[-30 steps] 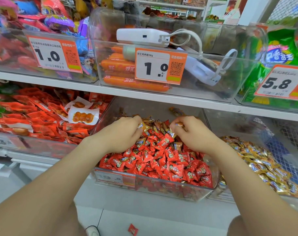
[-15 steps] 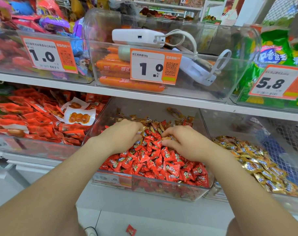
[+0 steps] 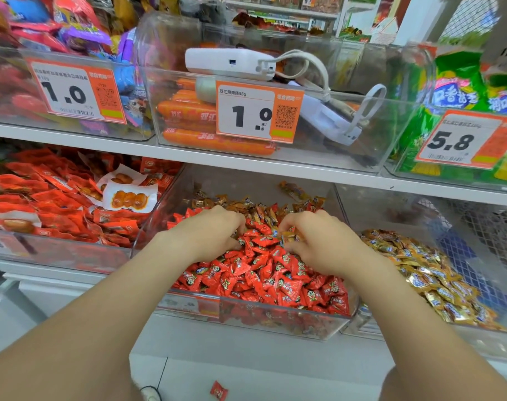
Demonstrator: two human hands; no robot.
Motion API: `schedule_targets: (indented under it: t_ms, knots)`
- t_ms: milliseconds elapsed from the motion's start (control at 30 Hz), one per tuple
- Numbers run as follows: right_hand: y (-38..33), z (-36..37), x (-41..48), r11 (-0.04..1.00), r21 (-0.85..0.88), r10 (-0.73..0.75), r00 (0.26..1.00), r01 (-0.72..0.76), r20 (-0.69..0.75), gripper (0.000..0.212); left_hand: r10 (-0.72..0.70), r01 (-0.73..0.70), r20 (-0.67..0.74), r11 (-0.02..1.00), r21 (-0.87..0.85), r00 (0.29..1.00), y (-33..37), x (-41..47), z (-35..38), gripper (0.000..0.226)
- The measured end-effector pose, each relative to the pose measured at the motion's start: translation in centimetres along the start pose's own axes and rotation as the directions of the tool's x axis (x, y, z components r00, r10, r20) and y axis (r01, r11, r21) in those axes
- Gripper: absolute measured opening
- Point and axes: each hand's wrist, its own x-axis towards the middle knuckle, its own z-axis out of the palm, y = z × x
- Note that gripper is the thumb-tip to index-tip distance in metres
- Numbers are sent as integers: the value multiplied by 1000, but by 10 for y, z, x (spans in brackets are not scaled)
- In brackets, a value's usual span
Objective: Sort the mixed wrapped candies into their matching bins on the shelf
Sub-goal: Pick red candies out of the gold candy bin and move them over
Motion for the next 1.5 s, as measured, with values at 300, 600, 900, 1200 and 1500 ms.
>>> schedule_targets:
  t_ms: [300,600,900,1200,1500]
  knots:
    - [7,-3,-1,876,481,77,987,0,-142,27,6,-41,-159,975,-217,987,1,-21,-19,25]
    - [-12,-3,6,861,509,102,985,-17,-140,25,-4,-33,-137,962,-273,991,-9,-27,-20,22]
    - [-33,10,24,866,481,-115,990,138,-77,19,26,-80,-155,932,-352,988,-5,-32,-25,19]
    - [-15,-1,28,655,745,189,982,-130,5,34,-164,68,-154,867,-494,974,-14,-27,-23,25]
    - [-9,5,35,745,653,227,972,-136,-56,33,-167,118,-290,977,-180,942,-9,3,-14,20]
